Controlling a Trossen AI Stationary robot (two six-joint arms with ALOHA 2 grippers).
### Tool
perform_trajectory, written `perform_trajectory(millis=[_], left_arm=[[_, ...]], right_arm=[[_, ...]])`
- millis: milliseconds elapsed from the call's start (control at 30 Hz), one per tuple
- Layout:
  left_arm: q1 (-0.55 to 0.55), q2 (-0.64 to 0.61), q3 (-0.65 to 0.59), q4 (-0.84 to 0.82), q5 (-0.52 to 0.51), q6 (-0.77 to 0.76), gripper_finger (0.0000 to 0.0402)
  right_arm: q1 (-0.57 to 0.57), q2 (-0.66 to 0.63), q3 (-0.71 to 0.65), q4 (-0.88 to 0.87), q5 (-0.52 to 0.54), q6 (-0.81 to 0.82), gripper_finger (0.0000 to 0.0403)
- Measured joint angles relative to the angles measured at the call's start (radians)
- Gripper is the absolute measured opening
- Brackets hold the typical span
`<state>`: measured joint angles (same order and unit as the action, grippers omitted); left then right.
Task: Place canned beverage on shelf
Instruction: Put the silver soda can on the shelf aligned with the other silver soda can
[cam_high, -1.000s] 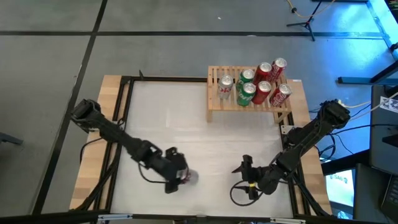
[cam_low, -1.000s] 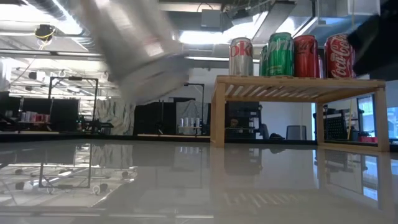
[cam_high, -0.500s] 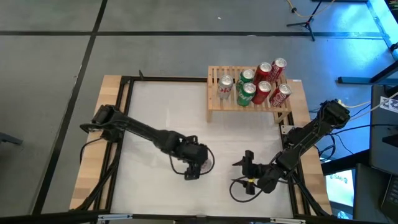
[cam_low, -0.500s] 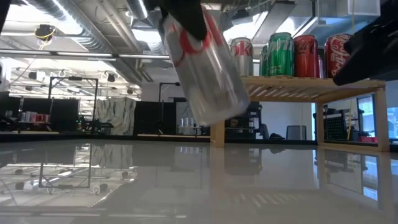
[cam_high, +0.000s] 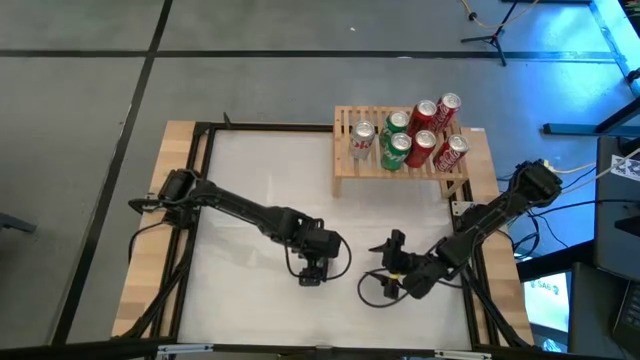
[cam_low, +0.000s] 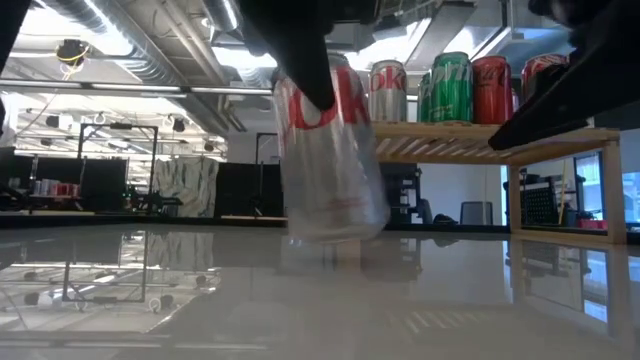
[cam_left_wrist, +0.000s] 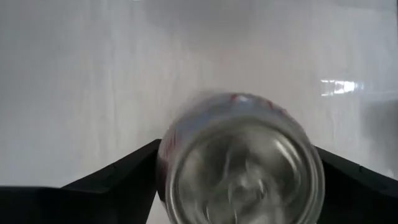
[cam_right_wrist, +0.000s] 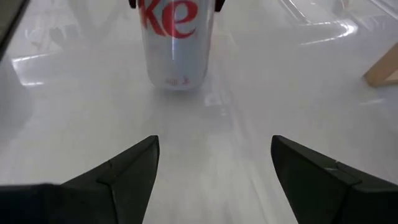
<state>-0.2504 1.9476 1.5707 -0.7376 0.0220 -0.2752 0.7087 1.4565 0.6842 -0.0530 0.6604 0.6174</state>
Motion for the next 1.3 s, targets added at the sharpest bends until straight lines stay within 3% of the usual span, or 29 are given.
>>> perform_trajectory(millis=[767, 1033, 1300], left_arm=[[-0.027, -0.003, 0.001, 0.038, -0.04, -0.085, 0.0344], [-0.045, -0.081, 0.001, -0.005, -0.042, -0.082, 0.0347], [-0.121, -0.168, -0.043, -0.126, -0.169, -0.104, 0.0348]], right_arm=[[-0.022, 0.003, 0.0, 0.004, -0.025, -0.064, 0.0303], [-0.022, 0.003, 0.0, 0.053, -0.025, -0.104, 0.0303], [-0.022, 0.003, 0.0, 0.177, -0.023, -0.17, 0.0303]])
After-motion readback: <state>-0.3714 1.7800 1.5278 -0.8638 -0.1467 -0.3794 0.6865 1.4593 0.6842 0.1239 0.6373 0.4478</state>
